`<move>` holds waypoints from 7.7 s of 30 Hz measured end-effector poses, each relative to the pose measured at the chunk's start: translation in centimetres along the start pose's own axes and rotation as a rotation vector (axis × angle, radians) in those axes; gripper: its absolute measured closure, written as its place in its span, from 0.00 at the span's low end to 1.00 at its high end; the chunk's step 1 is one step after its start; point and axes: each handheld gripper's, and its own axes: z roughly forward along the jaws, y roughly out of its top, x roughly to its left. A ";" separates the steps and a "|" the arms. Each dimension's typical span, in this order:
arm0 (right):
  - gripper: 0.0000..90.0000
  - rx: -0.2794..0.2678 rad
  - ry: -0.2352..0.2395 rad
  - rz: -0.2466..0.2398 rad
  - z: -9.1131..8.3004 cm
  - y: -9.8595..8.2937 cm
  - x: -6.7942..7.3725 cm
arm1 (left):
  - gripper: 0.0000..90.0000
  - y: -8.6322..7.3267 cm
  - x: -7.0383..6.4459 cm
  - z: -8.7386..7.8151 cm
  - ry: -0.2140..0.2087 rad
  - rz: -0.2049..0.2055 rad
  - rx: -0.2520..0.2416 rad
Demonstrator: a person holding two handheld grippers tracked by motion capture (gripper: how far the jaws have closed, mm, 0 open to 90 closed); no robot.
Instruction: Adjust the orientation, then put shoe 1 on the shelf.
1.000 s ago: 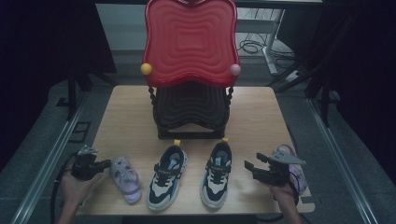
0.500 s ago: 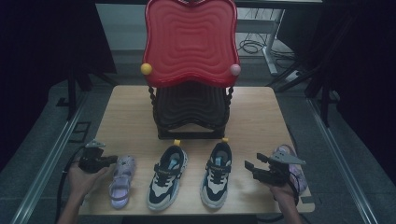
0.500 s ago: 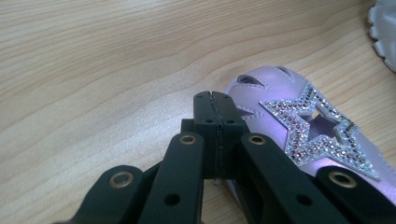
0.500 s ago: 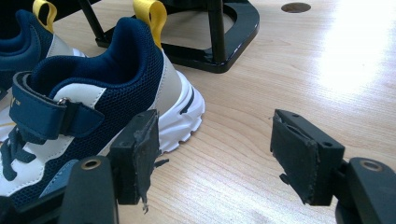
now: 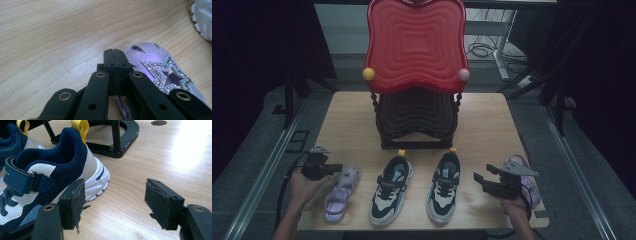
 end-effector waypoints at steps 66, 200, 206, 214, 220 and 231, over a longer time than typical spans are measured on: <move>0.89 0.110 -0.095 -0.083 -6.3 1.0 -3.1 | 0.48 -1.5 -6.5 -7.7 -0.011 -0.045 -0.319; 0.99 0.371 -0.190 -0.129 -1.8 0.5 -1.9 | 0.47 -2.7 -6.2 -7.2 0.008 -0.060 -0.284; 0.97 0.297 -0.139 -0.120 -3.1 0.8 -1.7 | 0.47 -2.7 -6.3 -7.1 0.005 -0.056 -0.280; 0.87 0.221 -0.076 -0.095 -4.4 0.7 -2.2 | 0.47 -2.8 -6.1 -7.5 0.010 -0.063 -0.291; 0.77 0.211 -0.081 -0.104 -4.5 0.7 -2.0 | 0.47 -2.9 -5.9 -7.9 0.013 -0.067 -0.299; 0.69 0.193 -0.072 -0.101 -5.3 0.5 -2.1 | 0.47 -3.0 -6.2 -8.3 -0.006 -0.056 -0.293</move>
